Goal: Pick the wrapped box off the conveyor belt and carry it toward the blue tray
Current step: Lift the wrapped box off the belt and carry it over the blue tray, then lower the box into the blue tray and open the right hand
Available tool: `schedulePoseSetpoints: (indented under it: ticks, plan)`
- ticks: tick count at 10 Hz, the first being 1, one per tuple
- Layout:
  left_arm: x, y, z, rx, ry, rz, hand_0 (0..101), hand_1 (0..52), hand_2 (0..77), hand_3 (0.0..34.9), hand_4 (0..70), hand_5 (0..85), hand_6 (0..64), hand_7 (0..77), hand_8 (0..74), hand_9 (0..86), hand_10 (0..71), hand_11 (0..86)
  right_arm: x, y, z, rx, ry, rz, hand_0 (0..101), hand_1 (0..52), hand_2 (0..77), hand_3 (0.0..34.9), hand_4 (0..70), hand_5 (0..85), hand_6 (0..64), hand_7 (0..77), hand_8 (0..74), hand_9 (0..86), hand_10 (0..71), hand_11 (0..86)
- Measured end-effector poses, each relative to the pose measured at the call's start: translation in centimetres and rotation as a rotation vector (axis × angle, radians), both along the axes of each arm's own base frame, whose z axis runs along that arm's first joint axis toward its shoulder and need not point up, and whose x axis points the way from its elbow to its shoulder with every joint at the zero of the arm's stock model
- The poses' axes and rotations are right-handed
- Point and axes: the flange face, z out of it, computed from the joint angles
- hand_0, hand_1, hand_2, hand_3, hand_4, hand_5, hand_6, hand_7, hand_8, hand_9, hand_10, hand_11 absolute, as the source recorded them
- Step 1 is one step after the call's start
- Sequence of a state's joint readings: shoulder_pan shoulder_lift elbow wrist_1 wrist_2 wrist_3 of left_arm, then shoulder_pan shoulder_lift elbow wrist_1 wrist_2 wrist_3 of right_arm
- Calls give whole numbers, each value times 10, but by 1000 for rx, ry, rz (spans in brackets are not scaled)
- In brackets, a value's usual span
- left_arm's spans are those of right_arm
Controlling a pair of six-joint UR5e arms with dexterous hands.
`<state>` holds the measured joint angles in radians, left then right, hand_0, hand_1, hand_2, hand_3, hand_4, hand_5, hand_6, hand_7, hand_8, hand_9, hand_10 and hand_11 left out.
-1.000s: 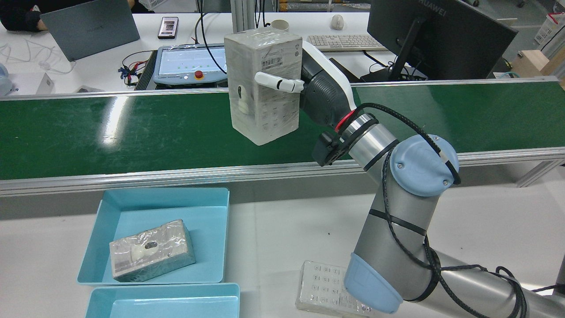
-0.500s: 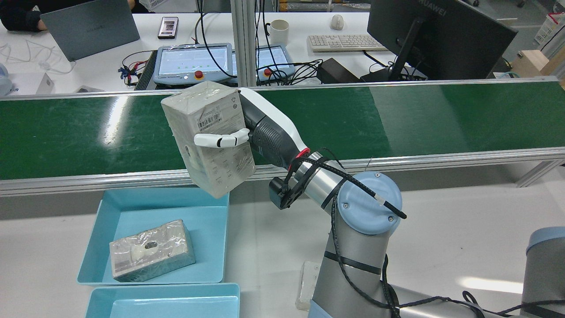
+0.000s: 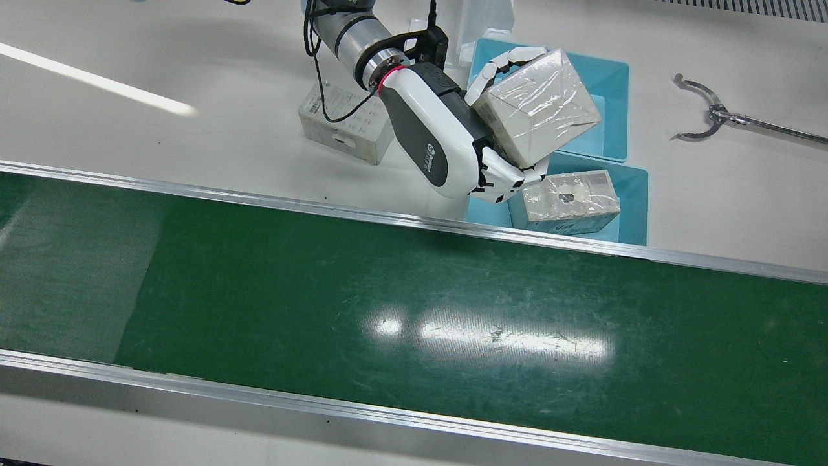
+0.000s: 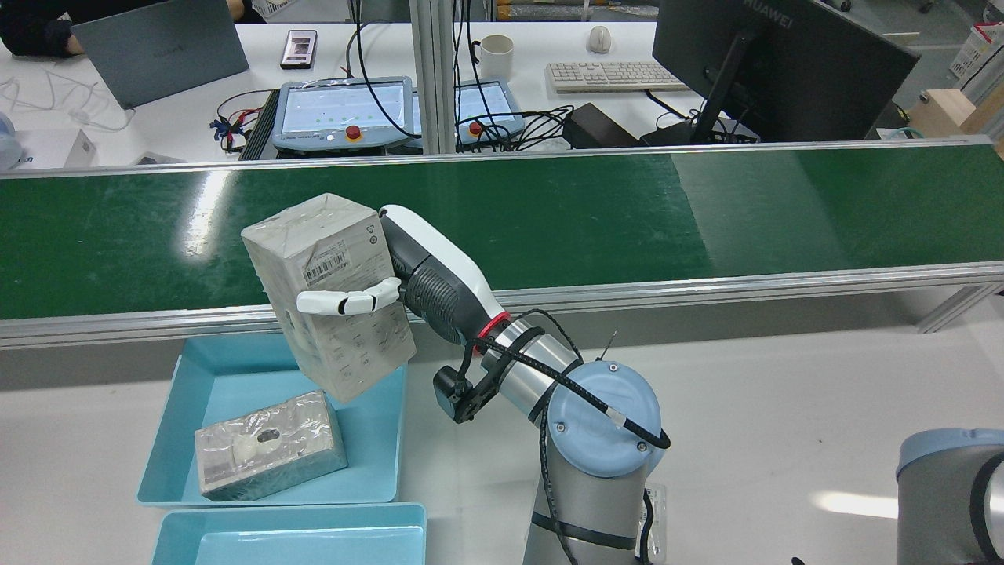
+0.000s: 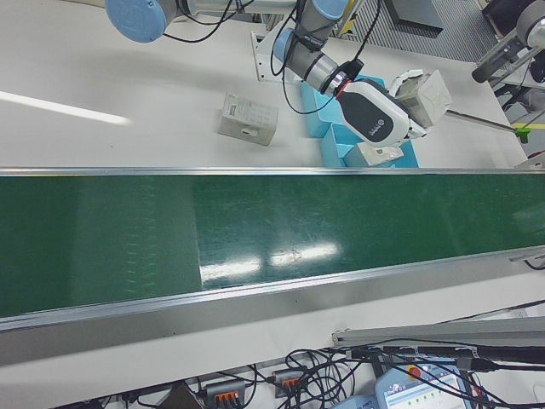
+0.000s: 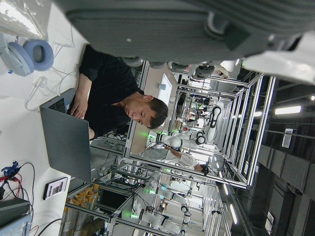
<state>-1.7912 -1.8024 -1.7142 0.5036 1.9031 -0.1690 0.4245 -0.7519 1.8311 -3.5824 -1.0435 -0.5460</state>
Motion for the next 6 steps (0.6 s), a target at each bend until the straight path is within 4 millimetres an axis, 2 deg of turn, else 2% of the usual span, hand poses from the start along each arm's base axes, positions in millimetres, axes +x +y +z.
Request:
schedulePoseSetpoints:
  ticks: [3,6]
  plan:
    - [0,0,0,0,0,0,0,0,11,0,0,11,0,0,0,0,0,0,-20,28,-6,-20,-24,-22,469,5,305,0,169,556,409,393,594,393,404,556]
    - [0,0,0,0,0,0,0,0,5,0,0,11,0,0,0,0,5,0,-27,48,-10,-17,-42,-51,468,5,305,0,169,556,415,387,594,387,404,556]
